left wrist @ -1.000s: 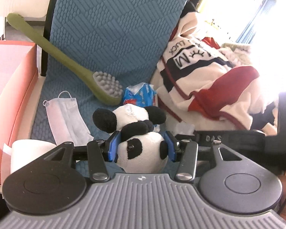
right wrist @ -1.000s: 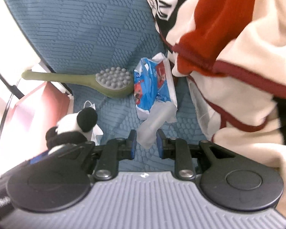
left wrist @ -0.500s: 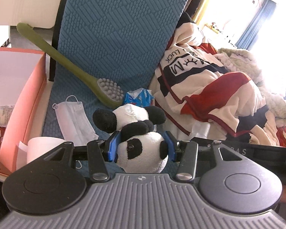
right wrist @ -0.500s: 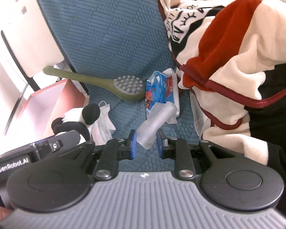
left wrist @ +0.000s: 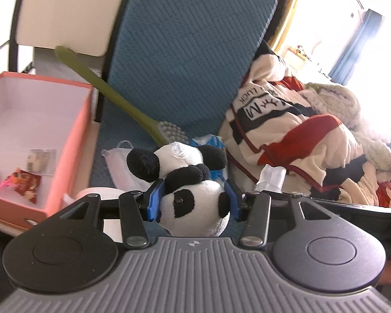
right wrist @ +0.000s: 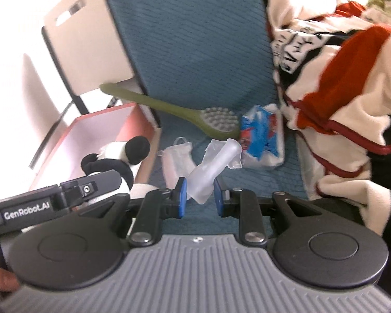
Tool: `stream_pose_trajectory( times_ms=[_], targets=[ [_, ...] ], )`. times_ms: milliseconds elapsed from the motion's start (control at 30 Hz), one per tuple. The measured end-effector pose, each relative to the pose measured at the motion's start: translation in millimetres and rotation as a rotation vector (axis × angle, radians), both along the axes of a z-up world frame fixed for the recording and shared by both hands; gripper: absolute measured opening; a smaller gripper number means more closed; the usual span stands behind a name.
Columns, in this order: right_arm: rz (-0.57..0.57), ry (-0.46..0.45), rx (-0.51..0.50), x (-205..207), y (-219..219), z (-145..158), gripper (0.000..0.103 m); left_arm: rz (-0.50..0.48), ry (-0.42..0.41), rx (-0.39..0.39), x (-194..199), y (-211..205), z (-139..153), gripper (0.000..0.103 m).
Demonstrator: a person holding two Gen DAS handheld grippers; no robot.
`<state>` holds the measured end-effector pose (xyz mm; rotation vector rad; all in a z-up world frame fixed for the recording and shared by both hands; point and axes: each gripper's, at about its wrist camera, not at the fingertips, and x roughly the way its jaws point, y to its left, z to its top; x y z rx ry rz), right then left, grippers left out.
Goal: Organize soft objects
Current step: 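Carry the panda in the left tool while the right tool carries the plastic piece over the box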
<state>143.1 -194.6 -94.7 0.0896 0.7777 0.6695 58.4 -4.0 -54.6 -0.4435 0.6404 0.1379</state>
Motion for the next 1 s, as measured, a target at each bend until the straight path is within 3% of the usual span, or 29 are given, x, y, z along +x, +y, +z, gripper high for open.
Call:
stream_pose_trajectory(
  times_ms=[633, 1000],
  targets=[
    [0.311, -0.049, 0.038, -53, 105, 24, 0.026, 0.249, -0.006, 0.036, -83, 87, 13, 0.056],
    [0.433, -0.072, 0.007, -52, 198, 1, 0.026, 0.327, 0.021, 0.023, -100, 173, -23, 0.056]
  ],
)
